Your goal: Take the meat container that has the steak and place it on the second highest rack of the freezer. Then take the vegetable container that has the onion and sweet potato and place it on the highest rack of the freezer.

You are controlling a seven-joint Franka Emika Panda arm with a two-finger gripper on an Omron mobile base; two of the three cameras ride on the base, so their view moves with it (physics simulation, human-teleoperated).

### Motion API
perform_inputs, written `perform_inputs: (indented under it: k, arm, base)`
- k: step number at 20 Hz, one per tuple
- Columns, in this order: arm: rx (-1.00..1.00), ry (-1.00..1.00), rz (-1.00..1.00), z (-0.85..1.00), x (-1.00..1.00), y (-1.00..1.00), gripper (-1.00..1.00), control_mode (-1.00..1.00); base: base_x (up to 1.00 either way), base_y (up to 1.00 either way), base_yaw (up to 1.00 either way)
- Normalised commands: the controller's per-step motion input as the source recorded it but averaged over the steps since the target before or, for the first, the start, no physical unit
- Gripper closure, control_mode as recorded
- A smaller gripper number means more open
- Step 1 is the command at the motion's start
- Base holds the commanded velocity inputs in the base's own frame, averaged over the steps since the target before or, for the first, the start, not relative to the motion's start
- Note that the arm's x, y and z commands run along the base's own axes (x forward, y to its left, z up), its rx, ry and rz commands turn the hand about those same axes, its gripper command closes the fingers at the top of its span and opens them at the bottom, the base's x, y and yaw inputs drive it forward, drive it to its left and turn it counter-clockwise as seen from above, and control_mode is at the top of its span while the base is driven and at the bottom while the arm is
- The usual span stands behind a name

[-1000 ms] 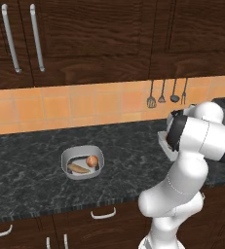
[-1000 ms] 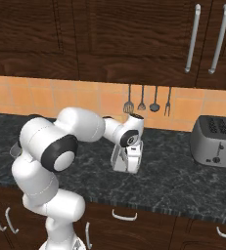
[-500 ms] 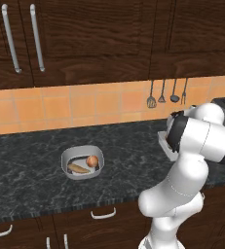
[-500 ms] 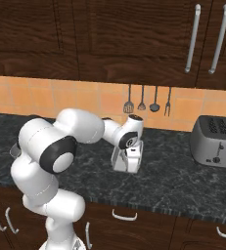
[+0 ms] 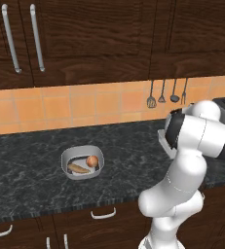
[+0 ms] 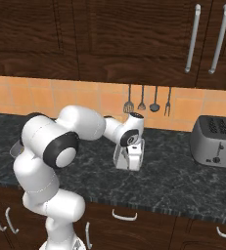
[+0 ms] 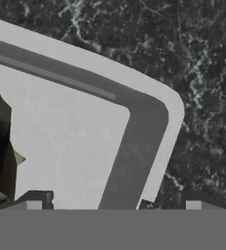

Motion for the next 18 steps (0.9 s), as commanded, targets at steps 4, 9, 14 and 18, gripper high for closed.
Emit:
perform_inputs:
  k: [4, 9, 14, 18]
  arm:
    - [0.0, 0.0, -0.02, 0.0, 0.15, -0.07, -1.0, -1.0]
    - [0.0, 0.01, -0.01, -0.29, 0.05, 0.0, -1.0, -1.0]
    - [0.0, 0.0, 0.0, 0.0, 0.0, 0.0, -1.0, -1.0]
    - [0.0, 0.0, 0.0, 0.0, 0.0, 0.0, 1.0, -1.0]
  base:
    - [0.0, 0.0, 0.0]
    - [0.0, 0.0, 0.0]
    - [0.0, 0.0, 0.0]
    - [0.0, 0.0, 0.0]
